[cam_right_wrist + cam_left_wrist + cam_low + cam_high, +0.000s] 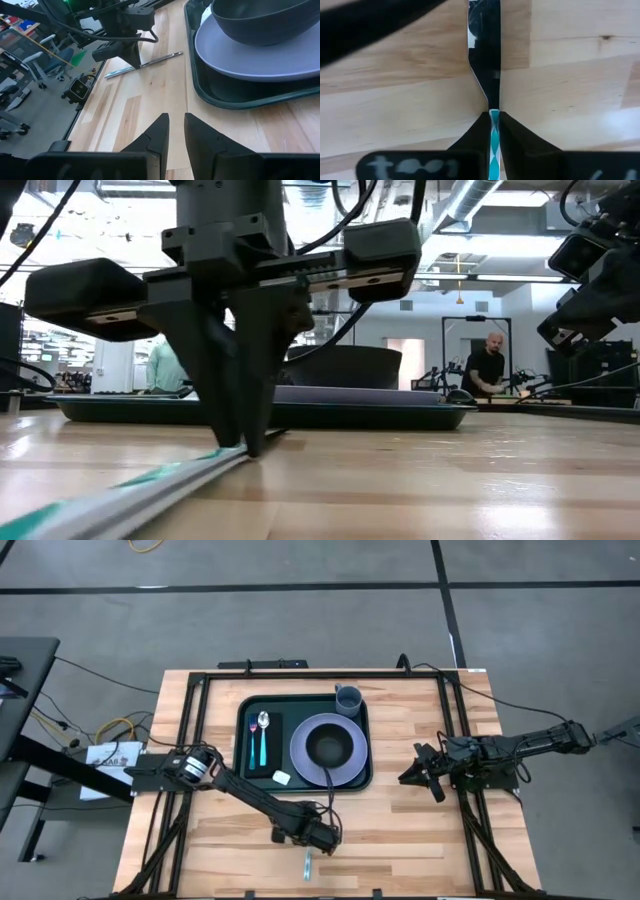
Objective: Set up tray
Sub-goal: Put the blue knife on the black napkin to the right of the blue spoon
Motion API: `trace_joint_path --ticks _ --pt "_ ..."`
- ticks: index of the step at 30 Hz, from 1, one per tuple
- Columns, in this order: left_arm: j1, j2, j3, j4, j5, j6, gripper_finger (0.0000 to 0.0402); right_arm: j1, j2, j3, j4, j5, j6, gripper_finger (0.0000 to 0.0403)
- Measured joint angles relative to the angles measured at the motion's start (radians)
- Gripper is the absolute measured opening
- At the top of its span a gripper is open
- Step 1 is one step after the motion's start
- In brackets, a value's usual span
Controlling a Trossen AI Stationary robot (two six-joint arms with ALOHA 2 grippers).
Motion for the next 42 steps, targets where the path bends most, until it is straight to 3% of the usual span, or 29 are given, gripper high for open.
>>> trace_joint_path --ticks 11,20,24,29,34,42 --pt "-0.020 -0.098 -0.004 -0.164 -0.034 -0.067 0.0002 0.000 0.000 0.000 0.000 0.000 0.000 0.0053" --pt "-0.028 -0.232 -0.003 -0.382 -0.168 -0.149 0.0000 0.000 0.000 0.000 0.000 0.000 0.000 0.0053" --pt "0.028 -0.283 -0.003 -0.543 -0.224 -0.123 0.0000 0.000 0.000 0.000 0.000 0.000 0.000 0.0053" --pt "0.170 -0.332 -0.003 -0.654 -0.293 0.070 0.0000 0.000 0.000 0.000 0.000 0.000 0.000 0.0053" --pt "0.340 -0.400 -0.122 -0.554 -0.319 0.287 0.0000 0.000 0.000 0.000 0.000 0.000 0.000 0.0053" --pt "0.544 -0.536 -0.423 -0.263 -0.229 0.476 0.0000 0.000 0.000 0.000 0.000 0.000 0.000 0.0053"
